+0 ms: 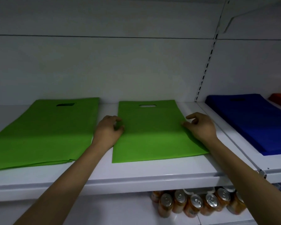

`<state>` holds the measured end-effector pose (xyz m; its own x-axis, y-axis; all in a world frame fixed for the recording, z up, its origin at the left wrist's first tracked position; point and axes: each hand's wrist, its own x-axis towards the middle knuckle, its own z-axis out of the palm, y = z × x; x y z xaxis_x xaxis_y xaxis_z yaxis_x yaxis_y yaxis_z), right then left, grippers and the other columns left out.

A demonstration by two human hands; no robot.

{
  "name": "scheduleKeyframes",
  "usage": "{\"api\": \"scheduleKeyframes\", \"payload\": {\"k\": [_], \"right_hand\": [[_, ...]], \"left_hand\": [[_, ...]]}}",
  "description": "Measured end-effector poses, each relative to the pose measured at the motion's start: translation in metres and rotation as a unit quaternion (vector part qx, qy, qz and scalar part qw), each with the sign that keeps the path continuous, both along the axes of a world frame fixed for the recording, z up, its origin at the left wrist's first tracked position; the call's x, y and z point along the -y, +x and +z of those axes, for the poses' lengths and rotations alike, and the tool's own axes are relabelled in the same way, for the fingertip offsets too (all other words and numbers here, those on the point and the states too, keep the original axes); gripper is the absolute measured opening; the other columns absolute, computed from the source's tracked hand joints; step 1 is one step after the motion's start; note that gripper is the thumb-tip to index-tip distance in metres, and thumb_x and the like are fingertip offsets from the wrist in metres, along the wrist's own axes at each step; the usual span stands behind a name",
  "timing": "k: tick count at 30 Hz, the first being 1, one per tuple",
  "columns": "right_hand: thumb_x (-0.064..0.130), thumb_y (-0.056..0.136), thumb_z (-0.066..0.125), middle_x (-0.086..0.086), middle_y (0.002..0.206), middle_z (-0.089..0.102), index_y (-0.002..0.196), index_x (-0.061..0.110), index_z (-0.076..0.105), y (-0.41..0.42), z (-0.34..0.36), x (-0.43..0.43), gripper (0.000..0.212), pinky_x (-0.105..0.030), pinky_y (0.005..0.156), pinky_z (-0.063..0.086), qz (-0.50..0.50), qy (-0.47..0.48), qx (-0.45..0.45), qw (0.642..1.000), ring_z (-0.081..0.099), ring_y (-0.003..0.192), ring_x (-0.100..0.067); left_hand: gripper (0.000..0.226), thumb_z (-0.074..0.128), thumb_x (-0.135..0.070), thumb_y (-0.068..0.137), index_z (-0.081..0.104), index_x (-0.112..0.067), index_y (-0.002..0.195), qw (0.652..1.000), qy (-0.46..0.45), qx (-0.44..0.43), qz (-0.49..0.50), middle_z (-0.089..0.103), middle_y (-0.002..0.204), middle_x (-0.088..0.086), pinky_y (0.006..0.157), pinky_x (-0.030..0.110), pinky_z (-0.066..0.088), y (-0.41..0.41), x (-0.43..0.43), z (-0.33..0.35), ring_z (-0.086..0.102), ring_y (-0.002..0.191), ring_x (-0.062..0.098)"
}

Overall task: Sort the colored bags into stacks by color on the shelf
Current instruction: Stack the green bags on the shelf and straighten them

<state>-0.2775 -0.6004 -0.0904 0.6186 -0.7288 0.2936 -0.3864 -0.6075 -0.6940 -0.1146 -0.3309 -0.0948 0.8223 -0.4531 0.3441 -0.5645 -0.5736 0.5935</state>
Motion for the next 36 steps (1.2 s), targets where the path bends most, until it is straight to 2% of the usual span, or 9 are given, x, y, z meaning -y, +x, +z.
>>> {"api": "scheduleKeyframes", "payload": {"k": [4, 7, 11, 16, 21, 26, 29, 31, 36], "right_hand": [[0.029, 0.081, 0.075, 0.000, 0.073, 0.059, 0.093, 0.018, 0.069, -0.004, 0.001, -0.002, 0.018, -0.025, 0.057, 0.040, 0.026, 0.060, 0.051, 0.997, 0.055, 0.068, -0.017], [0.019, 0.080, 0.076, -0.008, 0.080, 0.066, 0.091, 0.013, 0.071, -0.013, 0.004, -0.006, 0.014, -0.019, 0.057, 0.044, 0.061, 0.144, 0.124, 0.980, 0.057, 0.069, -0.018], [0.022, 0.080, 0.076, -0.001, 0.088, 0.071, 0.092, 0.015, 0.071, -0.026, 0.004, -0.008, 0.015, -0.012, 0.066, 0.045, 0.114, 0.018, 0.029, 0.993, 0.064, 0.081, -0.015], [0.033, 0.079, 0.076, 0.000, 0.099, 0.068, 0.102, 0.014, 0.072, -0.038, -0.001, -0.018, 0.030, -0.033, 0.079, 0.048, 0.153, -0.105, -0.030, 0.982, 0.058, 0.092, -0.019], [0.037, 0.084, 0.070, -0.003, 0.099, 0.069, 0.101, 0.013, 0.072, -0.040, -0.005, -0.019, 0.029, -0.028, 0.074, 0.041, 0.160, -0.193, -0.048, 0.967, 0.058, 0.091, -0.022], [0.037, 0.084, 0.068, -0.007, 0.097, 0.069, 0.098, 0.012, 0.072, -0.043, -0.002, -0.024, 0.029, -0.036, 0.073, 0.050, 0.149, -0.269, -0.097, 0.947, 0.060, 0.086, -0.027], [0.016, 0.068, 0.084, -0.017, 0.093, 0.068, 0.087, 0.007, 0.073, -0.041, 0.020, -0.042, 0.024, -0.042, 0.065, 0.052, 0.111, -0.383, -0.070, 0.914, 0.062, 0.074, -0.037], [0.007, 0.065, 0.084, -0.017, 0.090, 0.067, 0.084, 0.005, 0.072, -0.029, 0.041, -0.065, 0.022, -0.041, 0.063, 0.050, 0.120, -0.409, -0.028, 0.904, 0.062, 0.071, -0.038], [0.024, 0.079, 0.076, -0.006, 0.090, 0.070, 0.089, 0.016, 0.072, 0.024, 0.069, -0.143, 0.014, -0.037, 0.069, 0.052, 0.213, -0.361, 0.006, 0.908, 0.065, 0.077, -0.033]], "left_hand": [[0.044, 0.060, -0.038, 0.070, 0.069, -0.016, 0.108, 1.000, -0.004, -0.006, -0.013, 0.063, 0.107, 0.006, 0.080, 0.027, 0.043, -0.006, -0.002, 0.002, 0.060, 0.092, 0.024], [0.038, 0.070, -0.031, 0.076, 0.068, -0.015, 0.111, 0.999, 0.037, 0.023, -0.033, 0.063, 0.111, 0.008, 0.079, 0.024, 0.036, -0.008, -0.002, 0.001, 0.055, 0.101, 0.027], [0.031, 0.073, -0.023, 0.081, 0.069, -0.013, 0.110, 0.997, 0.041, 0.061, -0.032, 0.063, 0.111, 0.010, 0.078, 0.024, 0.034, -0.006, -0.002, -0.004, 0.054, 0.103, 0.029], [0.031, 0.074, -0.026, 0.081, 0.070, -0.012, 0.109, 0.997, 0.036, 0.064, -0.031, 0.064, 0.109, 0.010, 0.079, 0.028, 0.037, -0.004, -0.002, -0.004, 0.056, 0.100, 0.029], [0.030, 0.073, -0.027, 0.082, 0.070, -0.011, 0.108, 0.995, 0.042, 0.078, -0.034, 0.064, 0.109, 0.010, 0.079, 0.028, 0.037, -0.005, -0.002, -0.005, 0.055, 0.102, 0.029], [0.027, 0.066, -0.026, 0.087, 0.070, -0.008, 0.108, 0.990, 0.076, 0.108, -0.047, 0.065, 0.109, 0.015, 0.080, 0.031, 0.039, -0.010, 0.000, -0.004, 0.054, 0.101, 0.034], [0.027, 0.057, -0.024, 0.093, 0.069, -0.008, 0.111, 0.989, 0.098, 0.089, -0.068, 0.064, 0.114, 0.015, 0.086, 0.034, 0.041, -0.014, -0.003, 0.007, 0.054, 0.104, 0.034], [0.022, 0.053, -0.015, 0.093, 0.070, -0.005, 0.105, 0.990, 0.068, 0.093, -0.075, 0.065, 0.109, 0.015, 0.085, 0.035, 0.041, -0.015, -0.012, 0.017, 0.055, 0.101, 0.035], [0.026, 0.049, -0.009, 0.094, 0.071, -0.008, 0.108, 0.994, 0.018, 0.083, -0.068, 0.068, 0.116, 0.009, 0.086, 0.029, 0.045, -0.023, -0.058, 0.043, 0.059, 0.107, 0.025]]}}
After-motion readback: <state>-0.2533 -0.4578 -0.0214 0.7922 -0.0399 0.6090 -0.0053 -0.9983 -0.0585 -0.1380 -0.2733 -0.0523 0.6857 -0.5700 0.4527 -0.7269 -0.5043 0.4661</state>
